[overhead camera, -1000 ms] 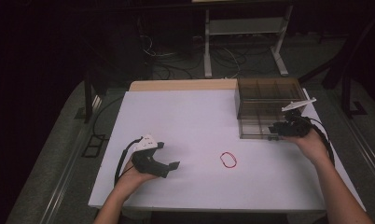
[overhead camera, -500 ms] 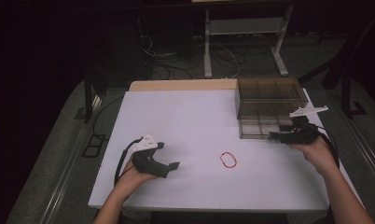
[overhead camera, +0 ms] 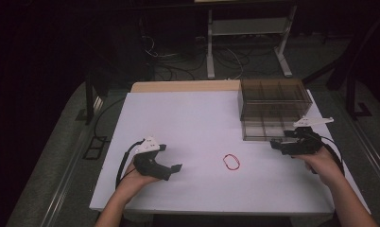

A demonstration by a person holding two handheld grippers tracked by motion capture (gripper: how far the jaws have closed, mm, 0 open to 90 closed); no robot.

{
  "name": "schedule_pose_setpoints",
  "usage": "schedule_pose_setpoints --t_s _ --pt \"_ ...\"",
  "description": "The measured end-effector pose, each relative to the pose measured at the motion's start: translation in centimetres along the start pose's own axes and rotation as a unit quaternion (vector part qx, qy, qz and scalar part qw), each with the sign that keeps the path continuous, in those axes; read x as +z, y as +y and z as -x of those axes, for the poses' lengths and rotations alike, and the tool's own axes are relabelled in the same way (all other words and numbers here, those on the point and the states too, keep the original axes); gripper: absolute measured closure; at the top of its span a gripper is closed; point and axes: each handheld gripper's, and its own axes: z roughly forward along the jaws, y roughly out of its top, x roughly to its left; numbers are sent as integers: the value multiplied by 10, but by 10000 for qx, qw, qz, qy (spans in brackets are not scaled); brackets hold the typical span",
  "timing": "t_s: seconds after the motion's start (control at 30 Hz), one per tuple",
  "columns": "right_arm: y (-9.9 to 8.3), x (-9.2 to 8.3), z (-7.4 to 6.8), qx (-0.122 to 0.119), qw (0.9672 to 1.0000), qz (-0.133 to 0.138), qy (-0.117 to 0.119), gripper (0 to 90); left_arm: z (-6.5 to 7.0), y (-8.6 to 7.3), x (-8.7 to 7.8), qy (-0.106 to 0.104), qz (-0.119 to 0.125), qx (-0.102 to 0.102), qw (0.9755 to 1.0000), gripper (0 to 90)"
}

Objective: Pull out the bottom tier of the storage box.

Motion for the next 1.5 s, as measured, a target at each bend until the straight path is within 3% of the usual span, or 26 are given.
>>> schedule_pose_setpoints --t_s 0.37,0.5,0.63,0.73,0.93,1.2,1.5 --pt "-15 -5 -18 -262 9995 140 126 92 1 0 -1 21 -8 -1 10000 0" --pt "-23 -7 -22 -281 9991 278 166 65 1 0 0 17 -10 0 10000 0" --pt "-31 -6 -26 -236 9988 311 283 31 1 1 1 1 3 -14 10000 0" --pt "-37 -5 -30 -278 9989 278 239 12 2 2 1 -10 -7 11 10000 0" --pt "-45 -8 -34 -259 9989 371 146 0 3 2 1 -16 21 13 10000 0" --pt "-57 -16 -38 -256 9987 366 246 0 3 2 2 -37 14 10 10000 0" --pt "-57 -17 -40 -304 9984 395 279 0 4 2 3 -52 -18 30 10000 0"
